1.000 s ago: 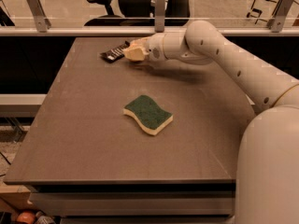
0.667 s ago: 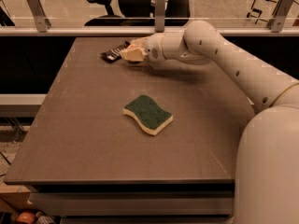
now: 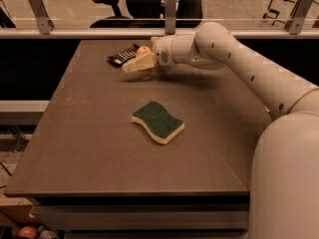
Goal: Move orange near rxbar chocolate
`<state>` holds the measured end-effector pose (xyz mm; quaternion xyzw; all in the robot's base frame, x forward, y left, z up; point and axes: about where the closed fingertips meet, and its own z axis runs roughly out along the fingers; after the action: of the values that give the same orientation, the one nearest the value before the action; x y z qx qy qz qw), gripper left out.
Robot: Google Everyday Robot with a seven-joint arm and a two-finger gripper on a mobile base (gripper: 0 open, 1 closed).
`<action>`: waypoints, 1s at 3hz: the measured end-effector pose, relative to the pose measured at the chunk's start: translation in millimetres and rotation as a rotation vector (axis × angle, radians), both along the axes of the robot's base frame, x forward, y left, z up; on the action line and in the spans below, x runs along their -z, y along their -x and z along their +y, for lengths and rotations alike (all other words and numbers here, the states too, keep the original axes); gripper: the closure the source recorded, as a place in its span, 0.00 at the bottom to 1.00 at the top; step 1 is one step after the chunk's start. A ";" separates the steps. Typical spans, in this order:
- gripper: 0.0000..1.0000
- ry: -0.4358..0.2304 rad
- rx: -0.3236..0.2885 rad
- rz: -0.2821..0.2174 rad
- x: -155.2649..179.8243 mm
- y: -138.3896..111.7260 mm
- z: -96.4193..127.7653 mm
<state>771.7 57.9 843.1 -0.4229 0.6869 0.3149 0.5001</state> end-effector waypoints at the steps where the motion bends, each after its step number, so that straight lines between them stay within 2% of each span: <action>1: 0.00 0.017 -0.008 0.000 -4.4 3.2 2.6; 3: 0.00 0.100 -0.031 -0.005 -46.0 16.8 -1.5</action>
Offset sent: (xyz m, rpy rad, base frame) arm -0.0197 -0.0111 0.0532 -0.1169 -0.0120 0.0158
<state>754.9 56.4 889.1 -0.4590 0.6940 0.2869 0.4748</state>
